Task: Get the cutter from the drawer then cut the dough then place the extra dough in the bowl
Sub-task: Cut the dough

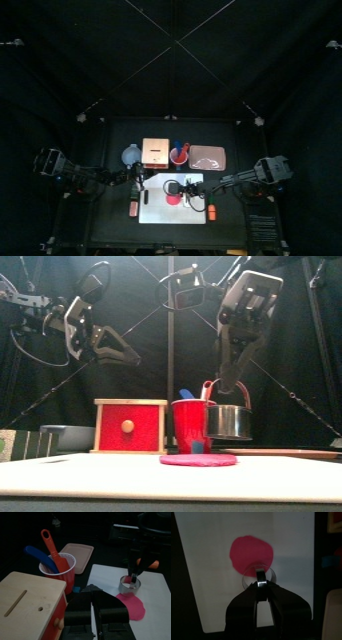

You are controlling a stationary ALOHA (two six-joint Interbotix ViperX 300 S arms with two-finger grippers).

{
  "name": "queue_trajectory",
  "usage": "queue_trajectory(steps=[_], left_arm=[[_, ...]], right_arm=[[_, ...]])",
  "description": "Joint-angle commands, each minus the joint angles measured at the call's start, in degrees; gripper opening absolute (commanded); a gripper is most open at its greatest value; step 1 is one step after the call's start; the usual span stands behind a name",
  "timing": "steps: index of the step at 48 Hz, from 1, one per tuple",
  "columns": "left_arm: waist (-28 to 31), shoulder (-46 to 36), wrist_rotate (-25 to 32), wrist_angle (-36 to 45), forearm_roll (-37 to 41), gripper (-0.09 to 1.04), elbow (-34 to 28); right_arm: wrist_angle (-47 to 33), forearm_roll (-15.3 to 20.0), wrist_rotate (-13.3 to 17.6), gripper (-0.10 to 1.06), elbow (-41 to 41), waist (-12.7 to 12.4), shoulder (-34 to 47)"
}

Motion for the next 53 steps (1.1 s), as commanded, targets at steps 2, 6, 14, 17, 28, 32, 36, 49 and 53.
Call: queue_trajectory(steps=[2,6,14,17,28,32,36,49,53], left_arm=[[-0.09,0.35,-0.09,-0.53,0.09,0.29,-1.05],[-0.09,0.88,-0.09,-0.53,-0.09,0.29,-0.97],[-0.09,2.72,-0.09,-0.53,-0.62,0.29,-1.14],[-0.09,3.34,-0.09,-0.53,-0.62,0.29,-1.23],[-0.09,4.04,-0.09,-0.53,-0.62,0.29,-1.23],[-0.09,3.96,-0.09,-0.53,-0.62,0.29,-1.23],[-0.09,3.96,-0.09,-0.53,-0.62,0.29,-1.14],[-0.09,4.04,-0.09,-0.53,-0.62,0.29,-0.97],[-0.09,4.04,-0.09,-0.44,-0.53,0.29,-0.97]], right_arm=[[0.09,-0.79,0.18,0.5,-4.04,-0.18,1.23],[0.0,-0.97,0.18,0.5,-5.62,-0.26,2.55],[0.44,-1.05,-0.62,0.5,-7.82,-0.35,4.92],[0.7,-0.44,-1.23,0.5,-8.26,-0.44,5.54],[1.49,0.97,-4.04,0.5,-8.88,-0.44,6.86],[1.49,1.32,-4.04,0.5,-8.79,-0.53,7.03],[1.58,1.32,-4.04,0.5,-8.61,-0.62,7.21],[1.58,0.88,-3.87,0.5,-8.61,-0.7,8.61],[1.32,0.88,-3.87,0.51,-8.96,-0.7,8.79]])
